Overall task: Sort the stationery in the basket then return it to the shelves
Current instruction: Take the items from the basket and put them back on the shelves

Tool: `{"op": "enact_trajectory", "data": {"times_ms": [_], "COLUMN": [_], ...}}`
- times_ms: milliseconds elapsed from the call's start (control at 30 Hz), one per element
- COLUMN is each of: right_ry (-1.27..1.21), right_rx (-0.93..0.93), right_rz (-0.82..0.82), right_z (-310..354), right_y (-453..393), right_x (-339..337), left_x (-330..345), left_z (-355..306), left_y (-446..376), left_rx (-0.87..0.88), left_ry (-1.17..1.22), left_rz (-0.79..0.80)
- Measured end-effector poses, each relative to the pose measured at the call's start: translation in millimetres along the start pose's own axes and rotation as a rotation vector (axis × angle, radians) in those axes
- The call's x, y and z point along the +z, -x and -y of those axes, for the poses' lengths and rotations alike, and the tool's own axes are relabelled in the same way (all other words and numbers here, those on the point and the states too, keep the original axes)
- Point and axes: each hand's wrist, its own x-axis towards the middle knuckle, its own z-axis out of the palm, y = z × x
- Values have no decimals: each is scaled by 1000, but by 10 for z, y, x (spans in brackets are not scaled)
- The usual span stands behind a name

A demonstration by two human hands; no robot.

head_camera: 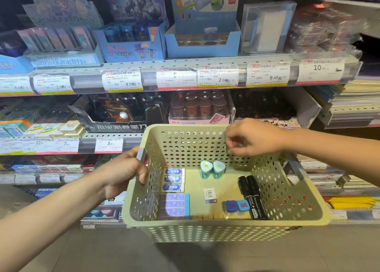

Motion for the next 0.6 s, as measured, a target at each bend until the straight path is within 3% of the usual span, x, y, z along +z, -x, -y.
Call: {"op": "enact_trajectory", "data": {"times_ms": [200,600], "right_ry": [28,483], "right_rx": [58,-81], "right_rz": [529,919], "right_z": [75,176], "right_y": [-14,-174], "right_x": [190,584], "left_x": [8,1], "left_z": [-27,-32], "left_y": [22,-3], "left_rx": [5,-1], "left_ry": [-17,-56], "left_rz": [-4,-7]}}
